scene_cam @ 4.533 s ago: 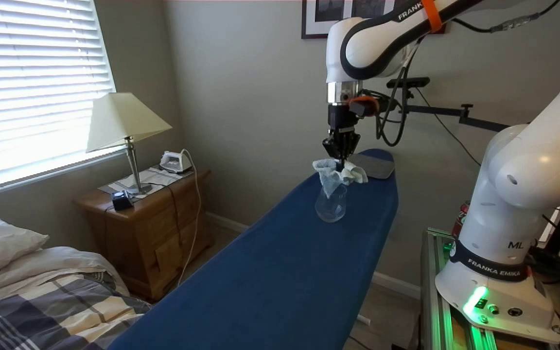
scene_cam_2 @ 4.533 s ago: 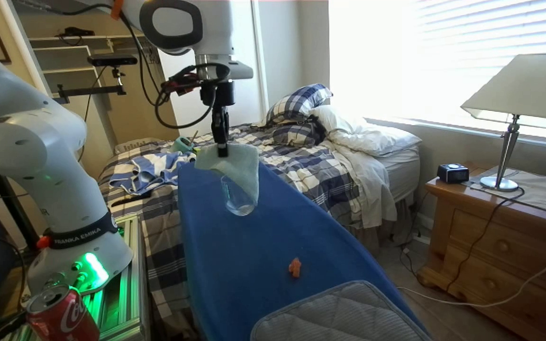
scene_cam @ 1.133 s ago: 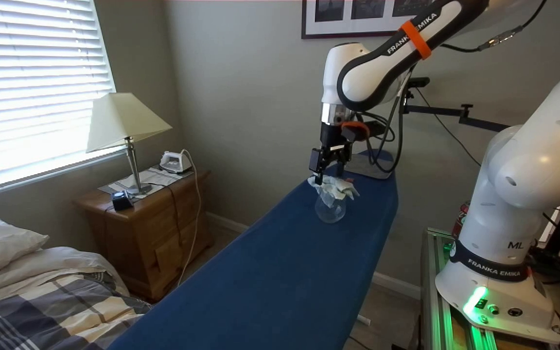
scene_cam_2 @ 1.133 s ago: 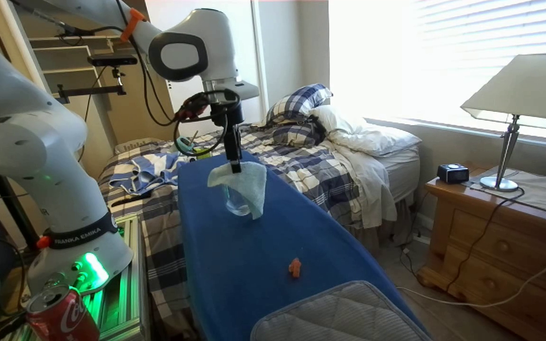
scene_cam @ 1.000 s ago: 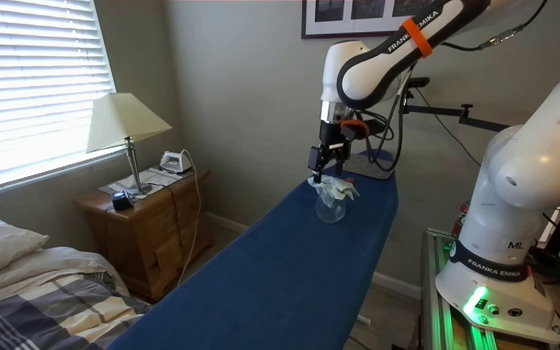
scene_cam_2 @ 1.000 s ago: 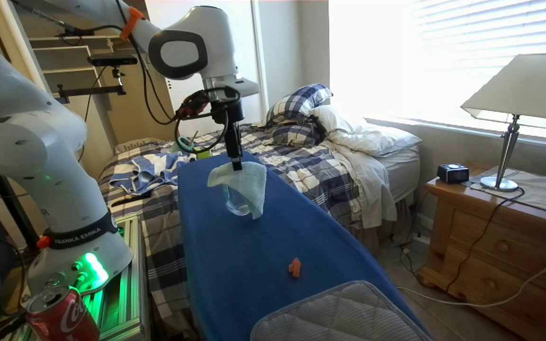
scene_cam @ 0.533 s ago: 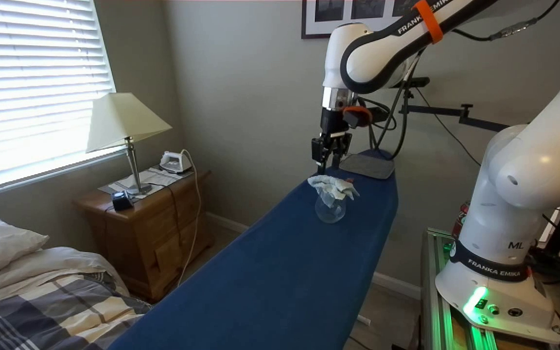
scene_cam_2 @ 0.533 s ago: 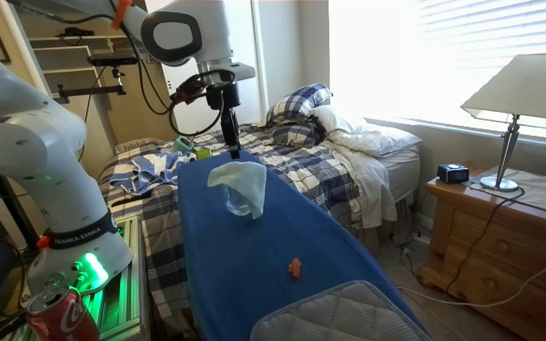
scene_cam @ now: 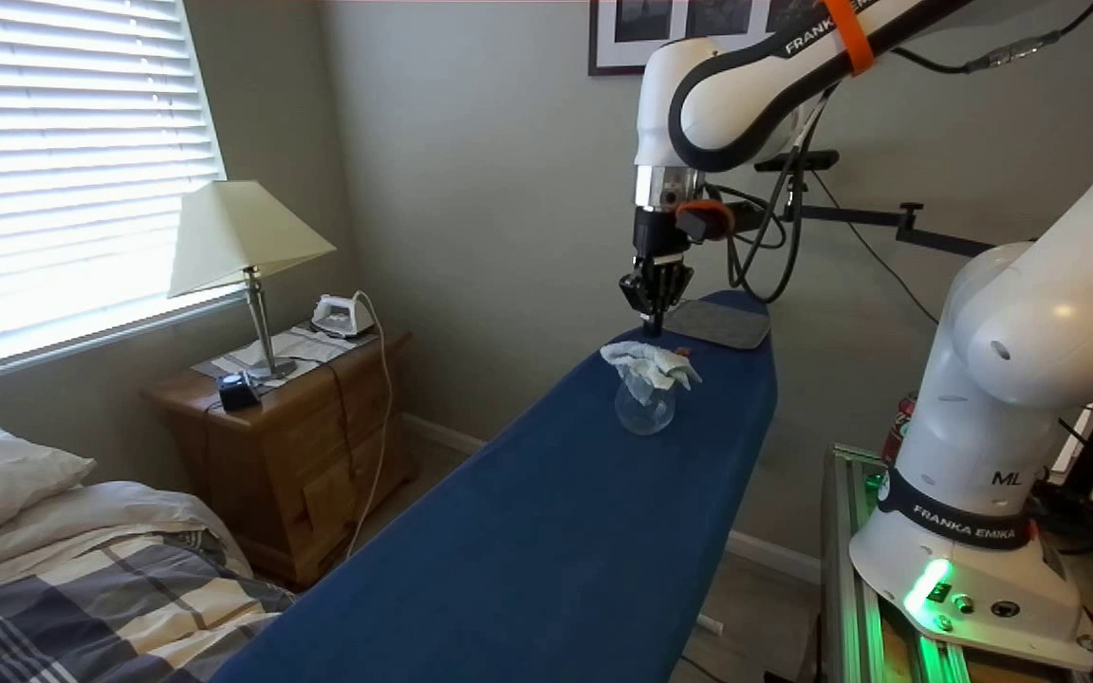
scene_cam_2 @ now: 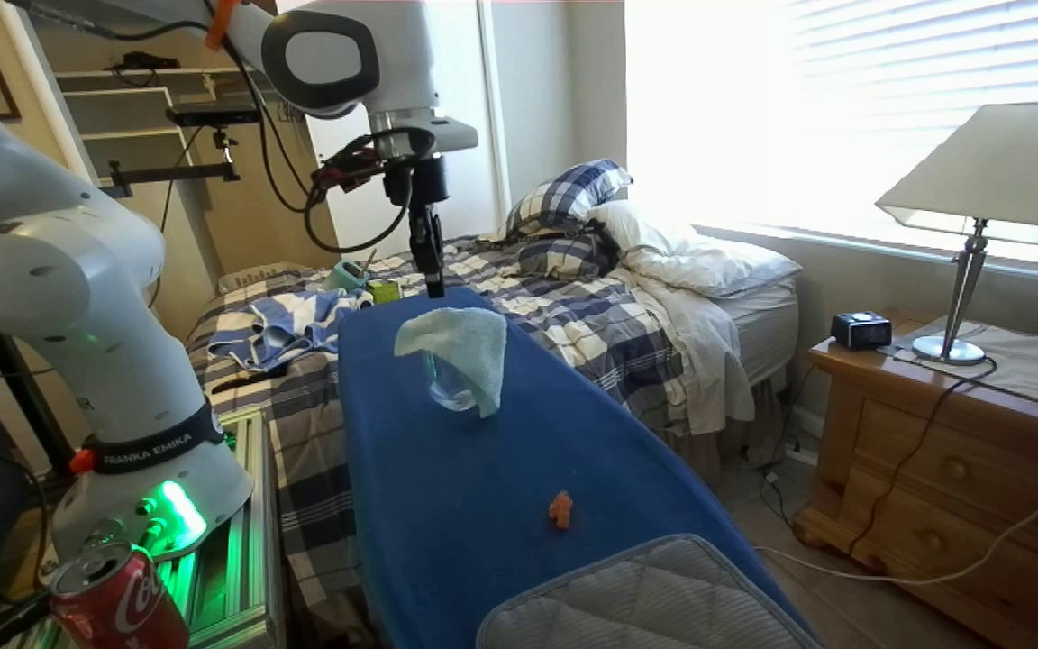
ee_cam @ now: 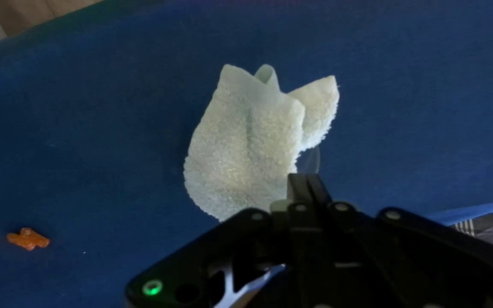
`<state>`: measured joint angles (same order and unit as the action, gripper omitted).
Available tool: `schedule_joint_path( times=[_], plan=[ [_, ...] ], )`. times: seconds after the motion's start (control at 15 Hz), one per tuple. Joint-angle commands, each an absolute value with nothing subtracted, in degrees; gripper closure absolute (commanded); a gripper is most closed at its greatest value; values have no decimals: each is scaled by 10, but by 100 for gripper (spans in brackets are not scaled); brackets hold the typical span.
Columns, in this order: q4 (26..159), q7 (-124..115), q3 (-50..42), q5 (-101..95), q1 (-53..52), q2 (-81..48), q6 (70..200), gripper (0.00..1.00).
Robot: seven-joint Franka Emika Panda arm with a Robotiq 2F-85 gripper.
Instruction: Put the small blue towel inside the glass cup
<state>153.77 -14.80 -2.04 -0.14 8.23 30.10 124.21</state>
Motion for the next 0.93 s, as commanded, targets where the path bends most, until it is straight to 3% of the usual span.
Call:
schedule_joint_path(
  times=[0.0, 0.87],
  plan=[
    [1534, -161, -19, 0, 91, 291, 1235, 100],
    [1550, -168, -20, -26, 103, 200, 1304, 100]
  ],
)
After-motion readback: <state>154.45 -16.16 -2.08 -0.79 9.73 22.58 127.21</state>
